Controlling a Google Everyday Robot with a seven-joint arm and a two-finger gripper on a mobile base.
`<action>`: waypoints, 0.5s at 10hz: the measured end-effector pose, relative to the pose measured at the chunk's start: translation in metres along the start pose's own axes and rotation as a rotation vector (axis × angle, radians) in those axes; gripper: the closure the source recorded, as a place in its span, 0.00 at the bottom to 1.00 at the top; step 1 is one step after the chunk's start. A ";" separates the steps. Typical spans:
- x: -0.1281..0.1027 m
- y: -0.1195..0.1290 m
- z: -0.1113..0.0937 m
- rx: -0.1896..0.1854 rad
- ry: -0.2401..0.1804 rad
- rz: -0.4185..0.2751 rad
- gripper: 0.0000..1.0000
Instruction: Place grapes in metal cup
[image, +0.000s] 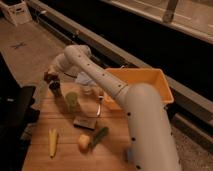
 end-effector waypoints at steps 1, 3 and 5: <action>0.003 0.004 0.006 -0.013 -0.003 0.012 1.00; 0.020 0.015 0.020 -0.056 -0.016 0.071 1.00; 0.028 0.025 0.030 -0.089 -0.020 0.100 1.00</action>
